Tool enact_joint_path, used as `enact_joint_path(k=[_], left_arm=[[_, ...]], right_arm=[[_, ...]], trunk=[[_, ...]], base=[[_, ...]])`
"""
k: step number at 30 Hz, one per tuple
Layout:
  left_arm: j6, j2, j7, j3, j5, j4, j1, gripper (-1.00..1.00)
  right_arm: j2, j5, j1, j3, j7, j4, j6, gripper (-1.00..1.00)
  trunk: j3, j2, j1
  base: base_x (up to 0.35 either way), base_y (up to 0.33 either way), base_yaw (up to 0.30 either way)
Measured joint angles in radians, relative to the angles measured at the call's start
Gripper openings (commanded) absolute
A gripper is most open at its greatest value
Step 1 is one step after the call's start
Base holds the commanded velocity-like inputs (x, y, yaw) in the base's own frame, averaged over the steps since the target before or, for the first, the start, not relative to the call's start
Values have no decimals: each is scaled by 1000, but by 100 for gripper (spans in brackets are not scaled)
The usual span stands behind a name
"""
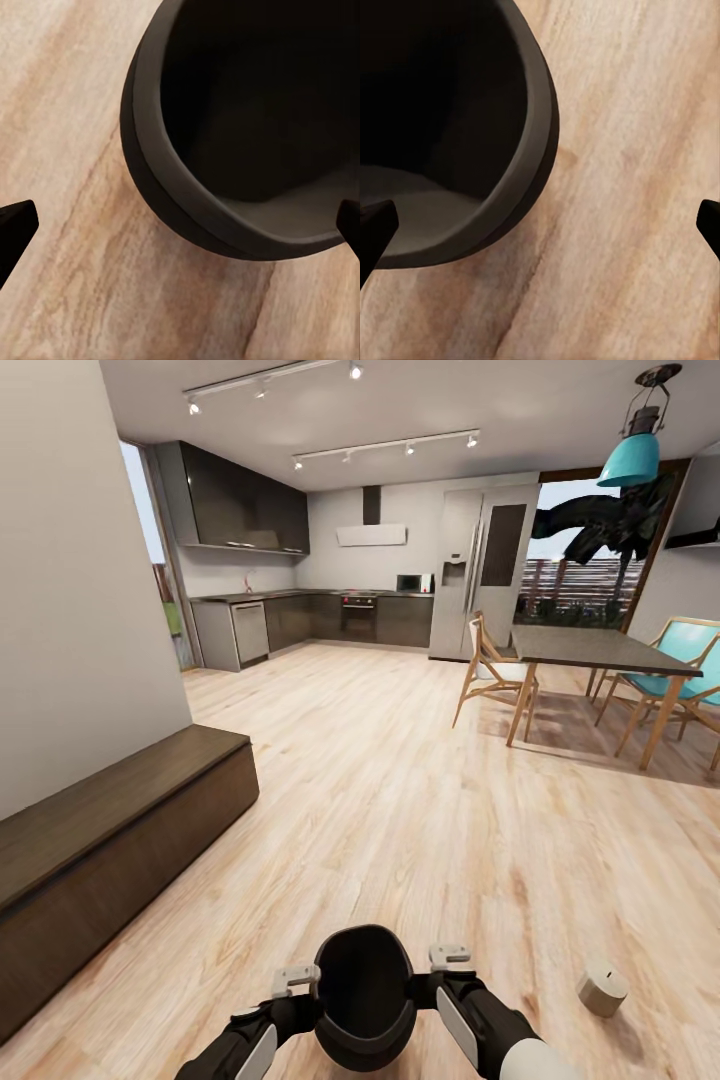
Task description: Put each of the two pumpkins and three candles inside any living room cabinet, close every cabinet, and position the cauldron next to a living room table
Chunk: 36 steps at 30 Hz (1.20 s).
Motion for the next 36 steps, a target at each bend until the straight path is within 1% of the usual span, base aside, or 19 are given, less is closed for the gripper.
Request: enact_joint_path(k=[6, 8, 11, 13, 15, 20, 29, 36], left_arm=[[0, 0, 0, 3, 5, 0, 0, 100], [0, 1, 1, 7, 24, 0, 0, 100], [0, 3, 1, 8, 69, 0, 0, 100], [-1, 4, 1, 8, 84, 0, 0, 100], [-1, 4, 1, 7, 91, 0, 0, 100], [-1, 6, 1, 7, 94, 0, 0, 100], [-1, 6, 1, 6, 93, 0, 0, 100], [-11, 6, 1, 6, 92, 0, 0, 100]], right_arm=[[0, 0, 0, 14, 10, 0, -5, 100], [0, 0, -1, 15, 12, 0, -13, 100], [0, 0, 0, 16, 12, 0, -17, 100], [0, 0, 0, 16, 12, 0, -18, 100], [0, 0, 0, 16, 12, 0, -18, 100], [0, 0, 0, 16, 12, 0, -18, 100], [0, 0, -1, 17, 12, -1, -20, 100], [0, 0, 0, 17, 12, -2, -20, 100]], trunk=[[0, 0, 0], [0, 0, 0], [0, 0, 0], [0, 0, 0], [0, 0, 0], [0, 0, 0], [-28, -63, 34], [-28, -63, 35]], base=[[0, 0, 0], [0, 0, 0], [0, 0, 0], [0, 0, 0], [0, 0, 0], [0, 0, 0], [0, 0, 0], [1, 0, 0]])
